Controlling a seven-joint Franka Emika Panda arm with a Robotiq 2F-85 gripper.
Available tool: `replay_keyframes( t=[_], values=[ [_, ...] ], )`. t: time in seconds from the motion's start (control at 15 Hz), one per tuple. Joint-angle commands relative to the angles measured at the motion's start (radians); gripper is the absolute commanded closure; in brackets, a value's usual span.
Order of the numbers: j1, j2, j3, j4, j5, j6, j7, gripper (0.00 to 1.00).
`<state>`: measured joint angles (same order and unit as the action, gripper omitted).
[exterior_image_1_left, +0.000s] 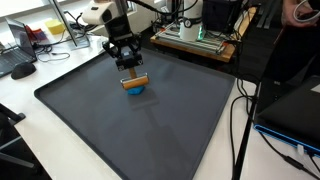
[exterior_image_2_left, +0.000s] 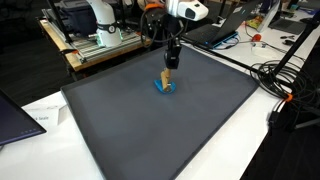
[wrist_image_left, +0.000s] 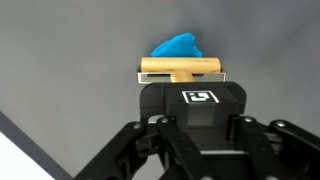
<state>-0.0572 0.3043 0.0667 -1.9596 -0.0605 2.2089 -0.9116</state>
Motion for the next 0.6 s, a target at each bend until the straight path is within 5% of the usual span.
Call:
replay_keyframes(
  t=[0.0, 0.53],
  values=[
    [0.007, 0.077, 0.026, -0.019, 0.062, 0.102, 0.013, 0.78],
    [0.007, 0.085, 0.035, -0.013, 0.070, 0.111, 0.030, 0.78]
  ],
)
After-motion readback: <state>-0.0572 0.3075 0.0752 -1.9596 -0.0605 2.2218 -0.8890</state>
